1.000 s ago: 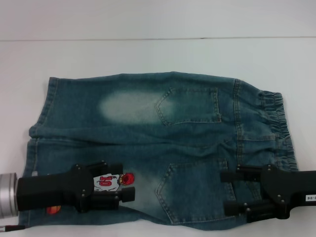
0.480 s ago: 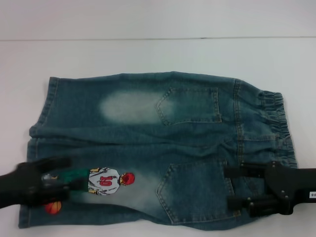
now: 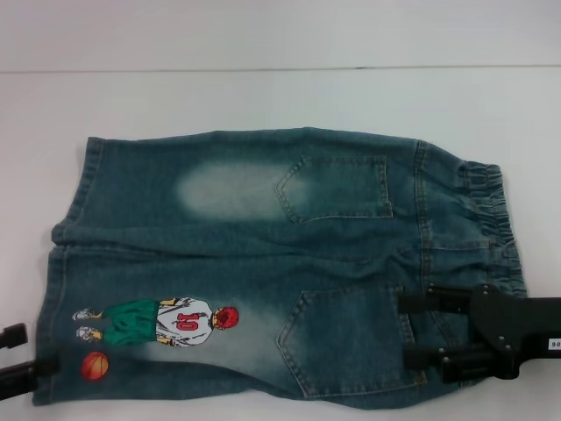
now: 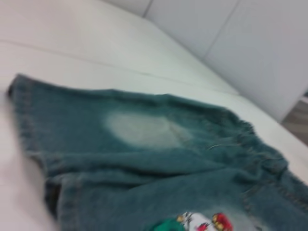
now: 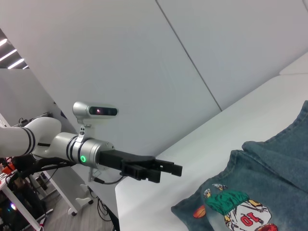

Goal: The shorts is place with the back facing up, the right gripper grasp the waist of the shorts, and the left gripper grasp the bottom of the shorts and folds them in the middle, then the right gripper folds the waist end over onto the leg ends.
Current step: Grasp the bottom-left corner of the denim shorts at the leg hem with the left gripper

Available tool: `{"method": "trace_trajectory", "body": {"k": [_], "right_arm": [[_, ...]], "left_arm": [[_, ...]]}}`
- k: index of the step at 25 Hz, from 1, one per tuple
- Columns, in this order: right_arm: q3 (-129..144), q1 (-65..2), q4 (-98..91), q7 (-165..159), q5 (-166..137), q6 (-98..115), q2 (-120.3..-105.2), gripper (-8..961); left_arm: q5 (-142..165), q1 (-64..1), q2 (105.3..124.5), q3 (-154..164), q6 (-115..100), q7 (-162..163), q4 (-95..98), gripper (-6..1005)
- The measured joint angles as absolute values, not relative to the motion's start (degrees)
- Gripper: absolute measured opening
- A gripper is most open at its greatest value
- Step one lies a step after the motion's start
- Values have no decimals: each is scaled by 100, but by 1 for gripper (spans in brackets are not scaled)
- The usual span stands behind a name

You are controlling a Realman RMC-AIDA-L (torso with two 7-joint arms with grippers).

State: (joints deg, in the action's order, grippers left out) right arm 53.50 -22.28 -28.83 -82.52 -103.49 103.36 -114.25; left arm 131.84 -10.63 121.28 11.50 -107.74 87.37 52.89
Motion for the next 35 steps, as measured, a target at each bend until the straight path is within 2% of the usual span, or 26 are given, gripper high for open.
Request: {"method": "trace_trajectory", "body": {"k": [35], "right_arm": [[5344,-2135,-2883,-8260,-10353,10265,-11435,943]], "left_arm": [[14410,-1309,12121,1199,-11062,9309,5728,934]]}}
